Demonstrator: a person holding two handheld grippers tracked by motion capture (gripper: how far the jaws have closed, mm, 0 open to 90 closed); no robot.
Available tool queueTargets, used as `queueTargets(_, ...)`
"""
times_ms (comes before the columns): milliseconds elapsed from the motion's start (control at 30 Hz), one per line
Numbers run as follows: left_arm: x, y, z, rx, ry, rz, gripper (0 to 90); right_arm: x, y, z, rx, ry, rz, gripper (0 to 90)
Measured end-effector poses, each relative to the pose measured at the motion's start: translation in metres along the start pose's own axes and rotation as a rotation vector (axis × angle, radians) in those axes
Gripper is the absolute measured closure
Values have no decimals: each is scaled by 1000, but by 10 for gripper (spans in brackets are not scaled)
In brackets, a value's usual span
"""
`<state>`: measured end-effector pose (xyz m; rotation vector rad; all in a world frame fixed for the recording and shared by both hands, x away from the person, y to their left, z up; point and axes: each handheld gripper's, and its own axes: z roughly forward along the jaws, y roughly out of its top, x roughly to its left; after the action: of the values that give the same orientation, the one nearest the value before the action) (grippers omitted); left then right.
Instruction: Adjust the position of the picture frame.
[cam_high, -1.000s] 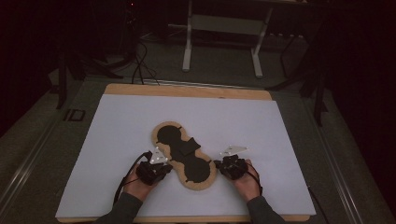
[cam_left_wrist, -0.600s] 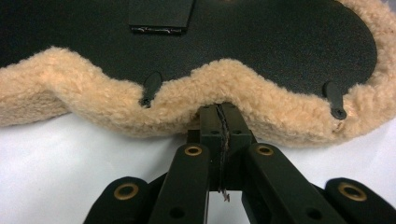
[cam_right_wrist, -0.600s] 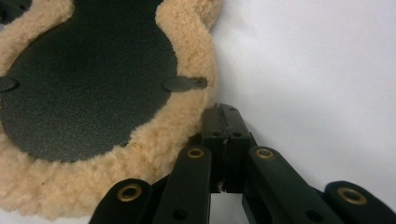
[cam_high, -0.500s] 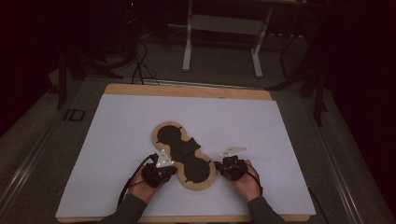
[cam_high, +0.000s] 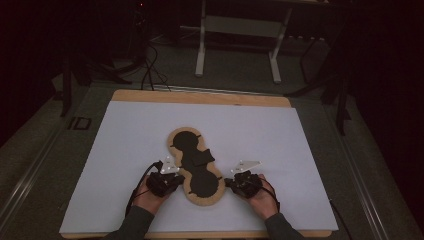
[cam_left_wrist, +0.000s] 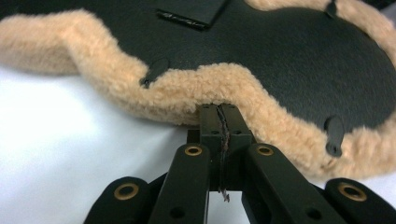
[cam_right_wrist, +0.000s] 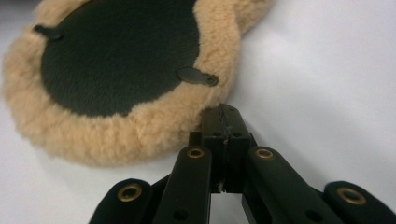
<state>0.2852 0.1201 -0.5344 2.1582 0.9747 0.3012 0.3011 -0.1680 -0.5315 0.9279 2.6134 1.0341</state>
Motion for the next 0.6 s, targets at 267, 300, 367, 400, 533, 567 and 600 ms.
queueTargets(267,6,0,-2,-3,23,-19,897,6,3,2,9,31,-40,900)
queueTargets(300,6,0,-2,0,29,-16,896,6,3,2,7,29,-36,900)
queueTargets(367,6,0,-3,0,39,-20,896,5,3,2,8,21,-37,900)
queueTargets(400,7,0,-3,-3,43,-25,896,5,4,3,5,18,-32,900)
queueTargets(533,12,0,-6,-7,86,-50,892,3,5,6,3,9,-23,900)
queueTargets(567,14,-1,-6,-4,108,-58,893,3,6,6,-1,6,-18,900)
queueTargets(600,16,-1,-6,-3,122,-67,892,2,6,7,-2,1,-15,900)
